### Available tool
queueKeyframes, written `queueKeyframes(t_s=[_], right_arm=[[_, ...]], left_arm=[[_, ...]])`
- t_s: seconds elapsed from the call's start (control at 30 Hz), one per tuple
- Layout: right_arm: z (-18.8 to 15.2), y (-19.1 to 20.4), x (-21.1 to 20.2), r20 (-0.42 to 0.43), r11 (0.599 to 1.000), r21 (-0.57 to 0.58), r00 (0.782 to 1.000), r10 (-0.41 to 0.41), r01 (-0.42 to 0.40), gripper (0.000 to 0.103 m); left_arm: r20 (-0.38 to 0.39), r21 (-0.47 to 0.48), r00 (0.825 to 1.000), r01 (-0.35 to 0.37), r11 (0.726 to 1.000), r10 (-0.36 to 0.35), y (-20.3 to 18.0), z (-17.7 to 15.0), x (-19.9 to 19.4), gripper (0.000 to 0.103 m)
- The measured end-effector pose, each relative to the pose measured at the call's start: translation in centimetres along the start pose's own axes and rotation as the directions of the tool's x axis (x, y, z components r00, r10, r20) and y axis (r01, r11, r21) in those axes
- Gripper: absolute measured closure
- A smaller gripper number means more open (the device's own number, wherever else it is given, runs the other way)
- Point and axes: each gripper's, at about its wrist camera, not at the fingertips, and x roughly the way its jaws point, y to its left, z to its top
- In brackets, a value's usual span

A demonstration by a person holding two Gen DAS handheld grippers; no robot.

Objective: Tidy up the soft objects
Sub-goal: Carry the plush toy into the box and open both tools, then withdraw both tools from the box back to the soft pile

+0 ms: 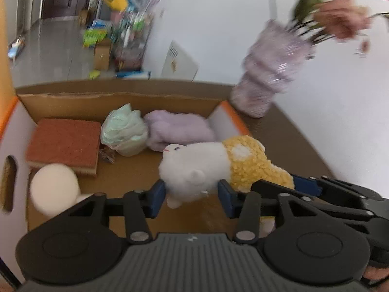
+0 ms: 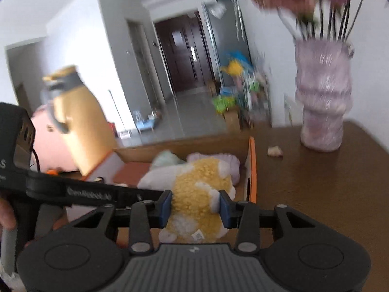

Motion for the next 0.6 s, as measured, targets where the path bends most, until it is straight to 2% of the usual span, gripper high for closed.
queueKeyframes(t_s=[0.07,0.1,0.2,0.27,0.3,0.37,0.5,0.6], right_arm=[[0.9,-0.4,2.6,-0.031,1.000,-0.007,0.999,-0.011,0.011,0.064],[1.0,-0.3,3.5,-0.041,0.999,-0.030,0.999,-0.027,0.026,0.064],[0.9,0.5,5.8,-0.070,0.990,-0.107,0.993,-0.096,0.089,0.062],[0.6,1.3,6.8,-0.070,0.973,-0.175,0.984,-0.167,0.153,0.057],[0.5,1.5,7.1,-0.066,0.965,-0.199,0.980,-0.188,0.172,0.057],[0.4,2.0,7.0,-0.048,0.951,-0.229,0.973,-0.224,0.208,0.049],[1.2,1.7,5.3,-0.026,0.958,-0.200,0.976,-0.216,0.207,0.046],[2.1,2.0,2.6,0.017,0.959,-0.189,0.977,-0.212,0.212,0.046]], left_arm=[[-0.074,-0.029,0.997,-0.014,0.999,0.012,1.5,1.4,3.5,0.055],[-0.090,-0.038,0.996,-0.028,0.999,0.024,2.0,1.9,4.7,0.057],[-0.138,-0.073,0.988,-0.078,0.994,0.067,2.9,2.8,7.1,0.053],[-0.153,-0.067,0.983,-0.111,0.992,0.100,2.9,3.2,8.3,0.051],[-0.168,-0.054,0.978,-0.133,0.990,0.122,3.0,3.4,8.9,0.048],[-0.191,-0.059,0.972,-0.148,0.987,0.134,3.3,3.4,9.3,0.036],[-0.151,-0.042,0.978,-0.151,0.988,0.143,3.9,3.3,7.8,0.035],[-0.099,-0.016,0.984,-0.153,0.988,0.151,3.4,3.2,4.8,0.032]])
